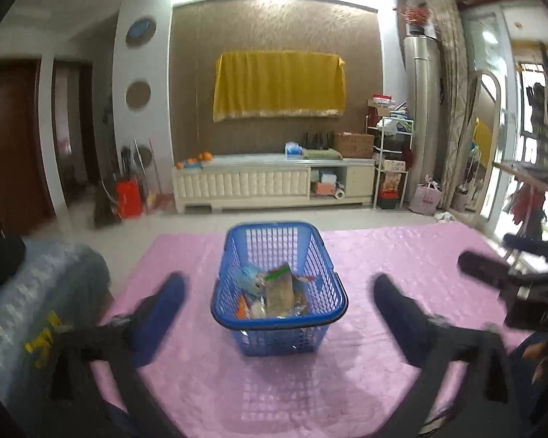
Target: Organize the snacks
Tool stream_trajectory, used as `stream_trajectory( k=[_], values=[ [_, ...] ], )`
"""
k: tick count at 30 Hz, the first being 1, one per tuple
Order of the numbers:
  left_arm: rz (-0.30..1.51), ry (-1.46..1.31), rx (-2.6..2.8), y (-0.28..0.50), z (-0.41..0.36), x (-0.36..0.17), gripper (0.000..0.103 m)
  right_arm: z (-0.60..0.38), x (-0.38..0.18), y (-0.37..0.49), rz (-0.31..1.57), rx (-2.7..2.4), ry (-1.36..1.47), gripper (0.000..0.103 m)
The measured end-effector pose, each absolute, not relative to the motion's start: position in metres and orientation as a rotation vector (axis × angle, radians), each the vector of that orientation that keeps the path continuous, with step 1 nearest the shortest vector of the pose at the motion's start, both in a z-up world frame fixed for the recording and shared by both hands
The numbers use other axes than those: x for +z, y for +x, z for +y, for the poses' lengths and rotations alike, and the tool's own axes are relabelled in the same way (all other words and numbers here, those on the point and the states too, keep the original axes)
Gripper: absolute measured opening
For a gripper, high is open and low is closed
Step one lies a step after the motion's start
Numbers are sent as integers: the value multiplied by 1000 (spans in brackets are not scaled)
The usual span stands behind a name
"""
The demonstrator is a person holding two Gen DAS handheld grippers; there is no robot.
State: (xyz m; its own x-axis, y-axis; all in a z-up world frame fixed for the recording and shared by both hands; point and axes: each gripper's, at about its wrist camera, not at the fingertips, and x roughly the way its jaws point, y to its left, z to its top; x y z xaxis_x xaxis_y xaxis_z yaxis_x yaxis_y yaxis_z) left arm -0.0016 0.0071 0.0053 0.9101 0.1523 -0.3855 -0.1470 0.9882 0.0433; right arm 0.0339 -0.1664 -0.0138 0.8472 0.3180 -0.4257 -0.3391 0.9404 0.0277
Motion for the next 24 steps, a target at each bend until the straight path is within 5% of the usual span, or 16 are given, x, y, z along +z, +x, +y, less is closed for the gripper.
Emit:
stream_trajectory(
  k=[24],
  values=[
    [362,-37,115,-71,-22,0,103,-189,-21,-50,333,303,-35,103]
  ],
)
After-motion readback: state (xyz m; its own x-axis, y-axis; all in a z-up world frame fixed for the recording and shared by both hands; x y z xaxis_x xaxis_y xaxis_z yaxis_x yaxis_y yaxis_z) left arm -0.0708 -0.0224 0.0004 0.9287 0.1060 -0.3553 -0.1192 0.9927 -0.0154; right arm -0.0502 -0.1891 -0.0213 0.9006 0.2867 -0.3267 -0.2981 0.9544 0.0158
